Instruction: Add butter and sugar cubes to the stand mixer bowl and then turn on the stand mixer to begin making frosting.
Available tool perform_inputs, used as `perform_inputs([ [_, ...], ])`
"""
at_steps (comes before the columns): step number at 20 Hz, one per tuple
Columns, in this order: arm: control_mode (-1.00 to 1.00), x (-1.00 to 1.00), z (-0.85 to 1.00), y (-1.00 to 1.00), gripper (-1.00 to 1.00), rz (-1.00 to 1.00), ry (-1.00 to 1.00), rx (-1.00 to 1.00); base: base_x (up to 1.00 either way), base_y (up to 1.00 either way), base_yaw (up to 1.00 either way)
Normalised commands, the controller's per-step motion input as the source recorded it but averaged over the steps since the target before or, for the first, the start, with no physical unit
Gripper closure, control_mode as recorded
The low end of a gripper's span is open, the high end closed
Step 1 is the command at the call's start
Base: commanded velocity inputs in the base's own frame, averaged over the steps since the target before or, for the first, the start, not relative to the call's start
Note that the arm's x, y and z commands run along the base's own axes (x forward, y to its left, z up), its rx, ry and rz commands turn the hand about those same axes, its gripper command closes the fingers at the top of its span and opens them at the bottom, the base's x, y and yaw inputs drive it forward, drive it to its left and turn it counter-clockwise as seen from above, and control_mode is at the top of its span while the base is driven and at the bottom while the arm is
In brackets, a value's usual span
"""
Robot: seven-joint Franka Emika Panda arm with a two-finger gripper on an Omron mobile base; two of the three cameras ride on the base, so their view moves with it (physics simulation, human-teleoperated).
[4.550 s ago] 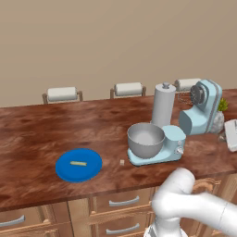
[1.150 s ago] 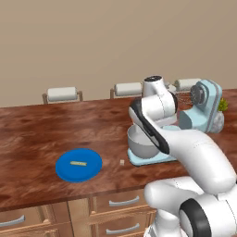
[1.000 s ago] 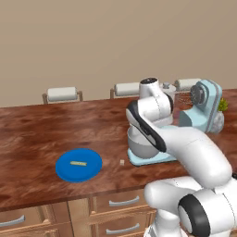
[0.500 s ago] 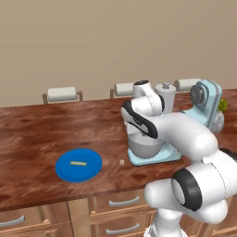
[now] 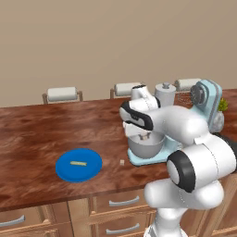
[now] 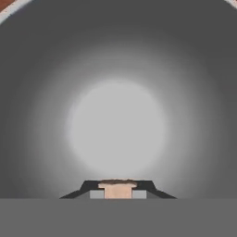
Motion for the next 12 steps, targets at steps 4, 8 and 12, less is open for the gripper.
perform_inputs([
  [4,-1.00,0.01,-0.23,-0.01,1.00,-0.03,0.04,0.04,0.00,0.00,0.00],
  [8,-1.00,0.00,-0.21,-0.03,1.00,-0.02,0.00,0.04,0.00,0.00,0.00],
  [12,-1.00,0.00,-0.21,-0.06,1.00,-0.01,0.00,0.02,0.00,0.00,0.00],
])
